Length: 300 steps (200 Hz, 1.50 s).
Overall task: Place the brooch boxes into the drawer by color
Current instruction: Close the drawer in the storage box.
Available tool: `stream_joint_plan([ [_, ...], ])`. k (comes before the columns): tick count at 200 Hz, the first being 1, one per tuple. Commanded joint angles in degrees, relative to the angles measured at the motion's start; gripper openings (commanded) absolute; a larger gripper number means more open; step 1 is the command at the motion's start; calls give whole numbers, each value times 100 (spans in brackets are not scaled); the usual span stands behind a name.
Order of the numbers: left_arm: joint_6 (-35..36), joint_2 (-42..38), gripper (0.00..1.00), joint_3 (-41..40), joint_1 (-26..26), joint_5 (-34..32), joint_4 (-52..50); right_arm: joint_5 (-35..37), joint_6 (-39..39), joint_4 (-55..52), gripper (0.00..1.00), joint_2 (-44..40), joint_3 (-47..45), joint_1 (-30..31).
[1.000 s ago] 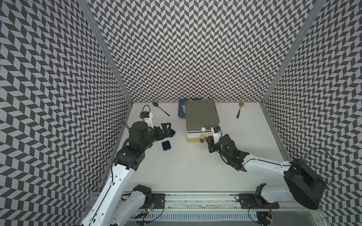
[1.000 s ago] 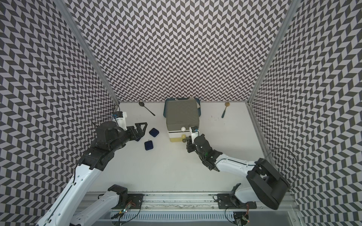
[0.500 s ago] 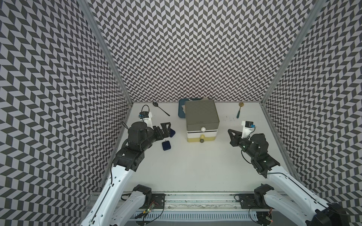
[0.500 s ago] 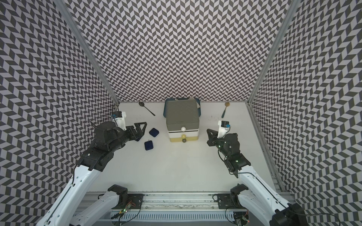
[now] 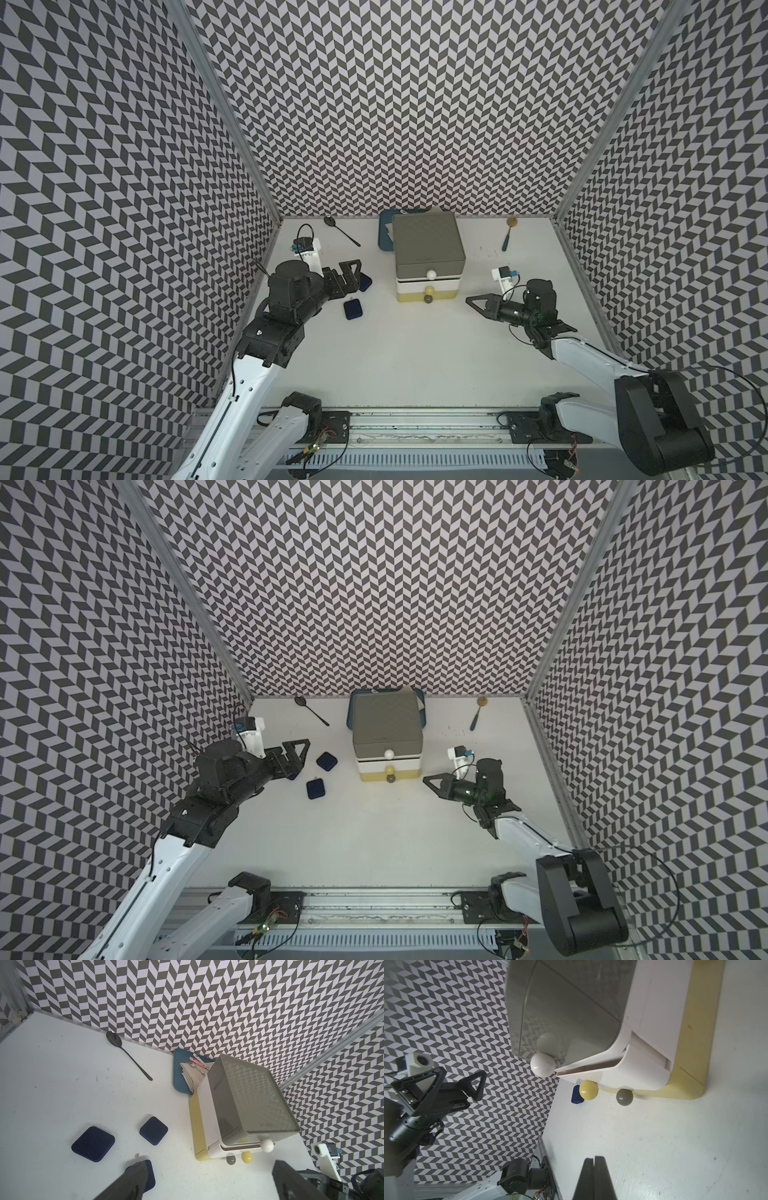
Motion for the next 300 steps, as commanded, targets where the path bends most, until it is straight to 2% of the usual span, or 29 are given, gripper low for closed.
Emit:
stream_joint_plan([
  [1, -29, 6, 100, 129, -36, 54, 117, -145, 60, 648, 0, 282, 130, -20],
  [50, -12, 63, 100, 111, -36, 58, 144, -226, 142, 1275, 0, 1124, 327, 72],
  [134, -7, 142, 100, 42, -36, 48, 232, 206, 237, 1660, 0, 2088, 902, 336],
  [199, 22, 190, 100, 31, -36, 37, 249, 464, 303, 1849, 0, 2392, 1136, 336],
  [258, 33, 248, 100, -18, -36, 31, 295, 396, 309, 1970, 0, 2531, 1173, 383],
  [288, 13, 213, 100, -57, -36, 28, 302, 537, 77, 1710, 15, 2057, 891, 475],
  [300, 2, 196, 100, -52, -36, 35, 311, 755, -67, 1465, 26, 1742, 737, 538],
])
